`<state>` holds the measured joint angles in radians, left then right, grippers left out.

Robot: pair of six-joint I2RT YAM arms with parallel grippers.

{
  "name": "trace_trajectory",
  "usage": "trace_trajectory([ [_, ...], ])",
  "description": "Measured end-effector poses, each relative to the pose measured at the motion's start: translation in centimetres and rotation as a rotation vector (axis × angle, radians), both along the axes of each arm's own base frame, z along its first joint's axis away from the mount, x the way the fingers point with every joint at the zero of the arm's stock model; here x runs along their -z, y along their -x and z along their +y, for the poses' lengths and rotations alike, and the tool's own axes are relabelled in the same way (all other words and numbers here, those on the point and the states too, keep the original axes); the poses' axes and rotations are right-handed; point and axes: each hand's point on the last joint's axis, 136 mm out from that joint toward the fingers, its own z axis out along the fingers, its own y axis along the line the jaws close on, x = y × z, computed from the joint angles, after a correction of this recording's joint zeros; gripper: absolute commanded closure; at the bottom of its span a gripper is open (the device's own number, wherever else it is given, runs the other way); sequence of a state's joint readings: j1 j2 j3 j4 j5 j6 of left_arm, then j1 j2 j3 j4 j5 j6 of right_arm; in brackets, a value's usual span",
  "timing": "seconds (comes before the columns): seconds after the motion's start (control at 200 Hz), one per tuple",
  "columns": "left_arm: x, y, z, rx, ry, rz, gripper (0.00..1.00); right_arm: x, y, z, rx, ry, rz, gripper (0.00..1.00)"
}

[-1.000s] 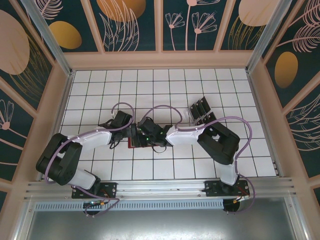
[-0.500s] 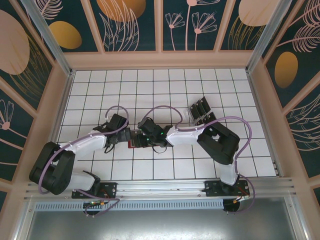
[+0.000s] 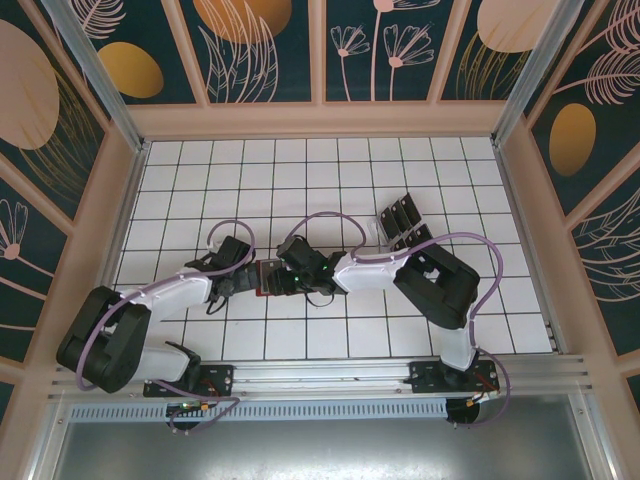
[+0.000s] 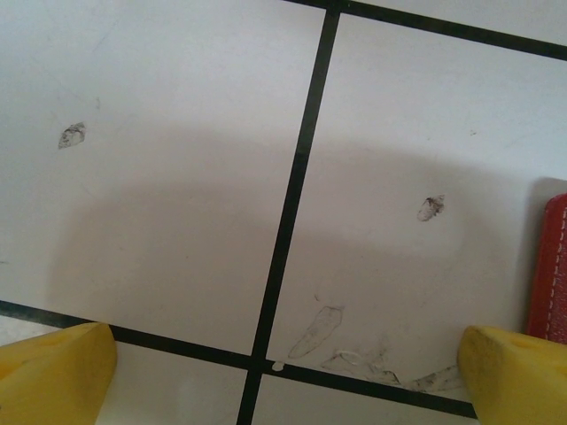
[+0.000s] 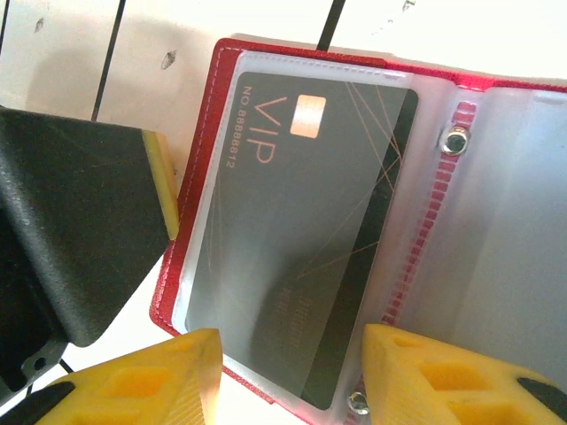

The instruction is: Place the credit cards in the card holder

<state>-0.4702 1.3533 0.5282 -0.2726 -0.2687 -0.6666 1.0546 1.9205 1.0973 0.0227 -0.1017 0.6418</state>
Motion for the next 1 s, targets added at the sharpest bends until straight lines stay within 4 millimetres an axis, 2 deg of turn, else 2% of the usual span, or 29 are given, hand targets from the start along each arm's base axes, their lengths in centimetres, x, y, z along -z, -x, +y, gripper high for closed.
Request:
trace_trajectory([
  [0.305, 0.1, 0.0, 0.0, 0.0, 0.013, -0.029, 0.02, 0.0, 0.0, 0.1, -0.001, 0.001, 0.001, 0.54],
  [0.626, 0.1, 0.0, -0.2, 0.0, 0.005, -0.043, 0.01, 0.0, 0.2, 1.3, -0.017, 0.014, 0.007, 0.54],
  [0.996, 0.2, 0.0, -0.2, -0.004, 0.0, -0.049, 0.01, 0.0, 0.7, 1.7, -0.046, 0.025, 0.004, 0.51],
])
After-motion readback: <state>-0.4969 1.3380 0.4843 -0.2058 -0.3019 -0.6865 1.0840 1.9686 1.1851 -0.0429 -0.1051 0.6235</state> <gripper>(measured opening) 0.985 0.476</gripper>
